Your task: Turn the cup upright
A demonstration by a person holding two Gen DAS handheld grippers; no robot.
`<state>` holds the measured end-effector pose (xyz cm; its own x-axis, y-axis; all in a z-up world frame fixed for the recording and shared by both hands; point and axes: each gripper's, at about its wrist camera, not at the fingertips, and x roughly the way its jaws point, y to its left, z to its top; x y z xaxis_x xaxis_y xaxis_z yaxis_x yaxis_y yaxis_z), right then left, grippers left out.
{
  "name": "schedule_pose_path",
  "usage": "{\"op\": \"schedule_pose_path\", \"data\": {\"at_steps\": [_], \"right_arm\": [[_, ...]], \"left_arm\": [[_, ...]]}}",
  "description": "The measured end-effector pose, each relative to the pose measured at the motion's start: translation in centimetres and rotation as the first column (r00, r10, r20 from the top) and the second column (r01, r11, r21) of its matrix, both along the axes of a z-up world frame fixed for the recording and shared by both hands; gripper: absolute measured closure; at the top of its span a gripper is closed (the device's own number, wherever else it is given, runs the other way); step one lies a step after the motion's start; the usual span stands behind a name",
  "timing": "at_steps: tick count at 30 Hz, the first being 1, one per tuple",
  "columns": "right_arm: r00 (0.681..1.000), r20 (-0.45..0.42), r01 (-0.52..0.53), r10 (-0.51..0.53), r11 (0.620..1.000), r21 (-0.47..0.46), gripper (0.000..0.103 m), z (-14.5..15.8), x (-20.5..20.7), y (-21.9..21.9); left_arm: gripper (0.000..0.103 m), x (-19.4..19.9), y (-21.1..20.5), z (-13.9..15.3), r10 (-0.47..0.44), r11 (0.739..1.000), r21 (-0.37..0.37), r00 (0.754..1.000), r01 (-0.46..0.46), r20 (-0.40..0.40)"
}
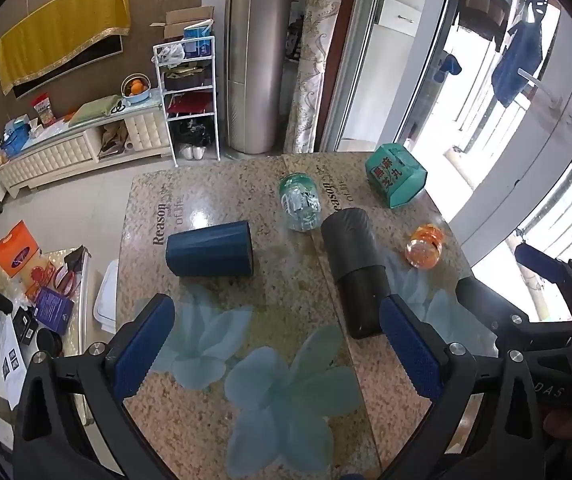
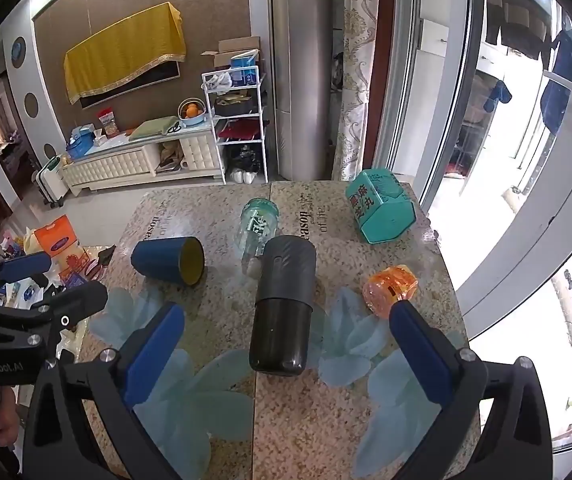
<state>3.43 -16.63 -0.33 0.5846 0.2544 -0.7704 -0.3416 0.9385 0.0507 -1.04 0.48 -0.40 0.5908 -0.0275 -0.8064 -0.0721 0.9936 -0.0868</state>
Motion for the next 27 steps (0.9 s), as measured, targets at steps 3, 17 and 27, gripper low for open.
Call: {"op": "schedule_pose_path", "data": {"at_steps": [3,17,27], "right_arm": [[1.000,0.001,0.001,-0.001,1.000,-0.001,0.000,0.07,0.06,0.02],[1.000,-0.002,0.012,-0.012,1.000,-0.006,0.000,0.16,-0.41,0.31],[1.000,-0.003,0.016,-0.016,1.000,-0.007,0.000,0.23,-0.75,0.53]], "left_arm": [[0.000,-0.20,-0.05,-0.03,-0.003,1.000,0.000,1.000,0.003,0.001],[0.000,-0.39,-0.01,-0.31,-0.017,1.000,-0.008,1.000,0.017,-0.005],[0.000,-0.61,0.04,-0.29,-0.019,1.000,-0.018,1.000,0.019,0.005]]}}
